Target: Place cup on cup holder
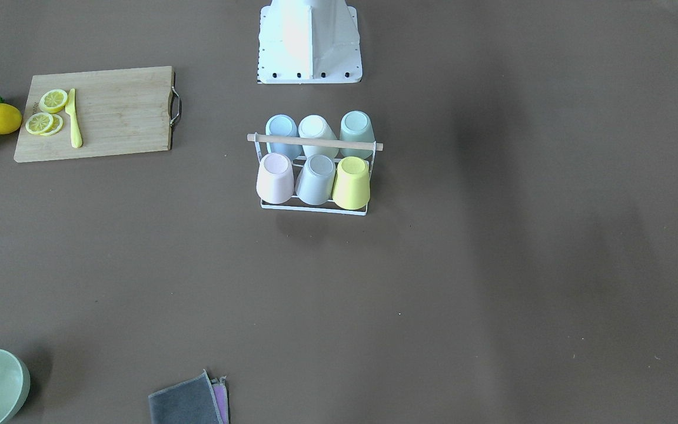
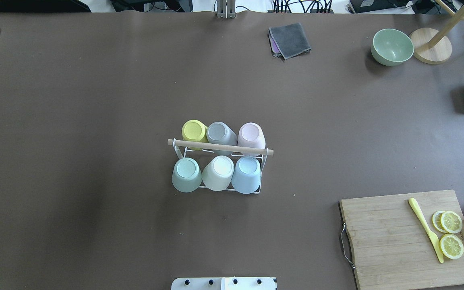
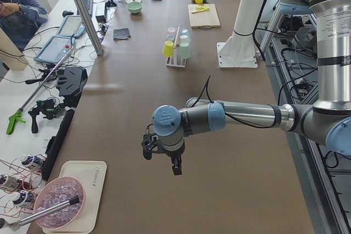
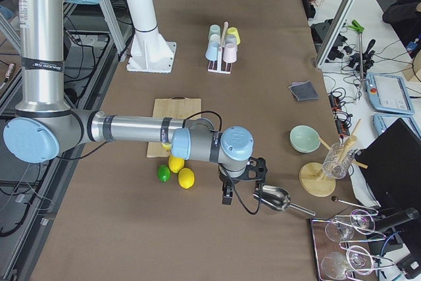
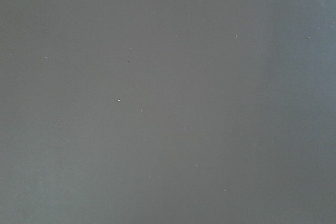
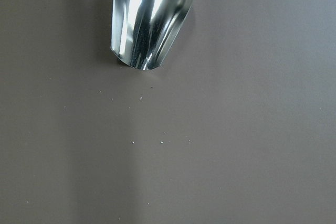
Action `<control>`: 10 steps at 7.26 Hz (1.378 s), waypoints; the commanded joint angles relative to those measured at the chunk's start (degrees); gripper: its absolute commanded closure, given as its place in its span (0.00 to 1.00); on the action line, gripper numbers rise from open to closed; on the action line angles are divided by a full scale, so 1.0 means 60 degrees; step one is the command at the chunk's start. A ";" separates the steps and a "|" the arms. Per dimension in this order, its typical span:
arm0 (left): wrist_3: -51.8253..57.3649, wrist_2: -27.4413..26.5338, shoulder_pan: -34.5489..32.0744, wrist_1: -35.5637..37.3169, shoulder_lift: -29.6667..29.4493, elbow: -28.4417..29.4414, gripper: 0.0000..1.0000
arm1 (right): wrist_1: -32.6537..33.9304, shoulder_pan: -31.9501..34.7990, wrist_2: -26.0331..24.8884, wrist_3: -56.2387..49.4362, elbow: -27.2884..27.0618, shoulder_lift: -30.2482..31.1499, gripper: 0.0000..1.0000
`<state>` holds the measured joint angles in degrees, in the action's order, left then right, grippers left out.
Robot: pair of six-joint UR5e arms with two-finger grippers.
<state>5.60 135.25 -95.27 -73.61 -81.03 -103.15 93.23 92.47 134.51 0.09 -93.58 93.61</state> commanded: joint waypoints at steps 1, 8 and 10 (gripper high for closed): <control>0.0004 0.0002 0.0000 -0.0007 0.0000 0.0009 0.02 | -0.0026 -0.0001 -0.0006 0.0000 0.0026 0.0000 0.00; -0.0011 0.0002 0.0000 -0.0036 0.0000 0.0110 0.02 | -0.0026 -0.0001 -0.0006 0.0000 0.0011 0.0000 0.00; -0.0011 0.0002 0.0000 -0.0285 0.0014 0.0185 0.02 | -0.0026 -0.0001 -0.0006 0.0000 0.0011 0.0000 0.00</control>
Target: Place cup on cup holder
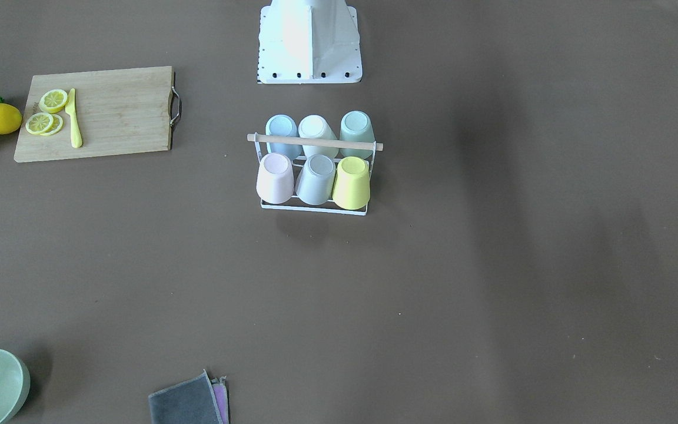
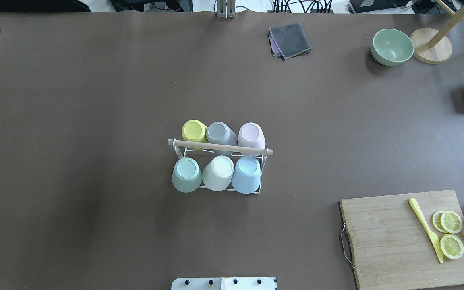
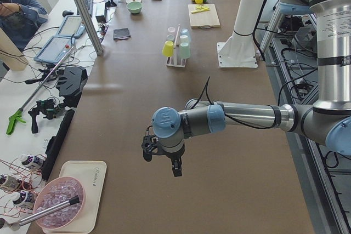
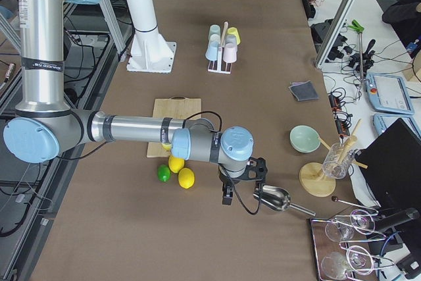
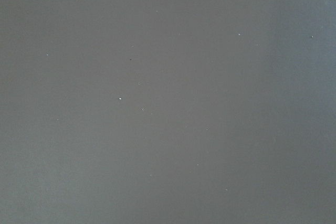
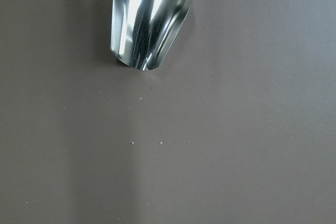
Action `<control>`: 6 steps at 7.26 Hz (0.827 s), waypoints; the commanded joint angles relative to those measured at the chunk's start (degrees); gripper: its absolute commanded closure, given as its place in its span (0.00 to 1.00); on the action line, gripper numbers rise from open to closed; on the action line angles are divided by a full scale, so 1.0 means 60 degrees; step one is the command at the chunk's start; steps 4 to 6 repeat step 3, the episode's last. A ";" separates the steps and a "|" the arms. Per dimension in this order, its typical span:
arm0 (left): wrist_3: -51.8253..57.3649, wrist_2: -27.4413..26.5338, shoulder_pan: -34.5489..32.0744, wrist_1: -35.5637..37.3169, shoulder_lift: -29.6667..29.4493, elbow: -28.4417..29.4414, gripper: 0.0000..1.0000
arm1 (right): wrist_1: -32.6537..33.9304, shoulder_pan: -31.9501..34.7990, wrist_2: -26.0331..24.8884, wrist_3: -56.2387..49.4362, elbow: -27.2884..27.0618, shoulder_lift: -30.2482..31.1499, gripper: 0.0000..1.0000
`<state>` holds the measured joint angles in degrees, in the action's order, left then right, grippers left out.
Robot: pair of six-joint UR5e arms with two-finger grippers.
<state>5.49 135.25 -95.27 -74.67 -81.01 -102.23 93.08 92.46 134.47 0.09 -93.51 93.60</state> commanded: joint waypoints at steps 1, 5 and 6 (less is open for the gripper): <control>-0.0007 0.0002 0.0000 -0.0108 0.0039 0.0031 0.02 | 0.0000 0.0000 0.0000 0.0000 0.0000 0.0000 0.00; 0.0008 0.0031 0.0000 -0.0108 0.0113 -0.0027 0.02 | 0.0000 0.0000 0.0000 0.0000 0.0000 0.0000 0.00; 0.0008 0.0031 0.0000 -0.0108 0.0113 -0.0027 0.02 | 0.0000 0.0000 0.0000 0.0000 0.0000 0.0000 0.00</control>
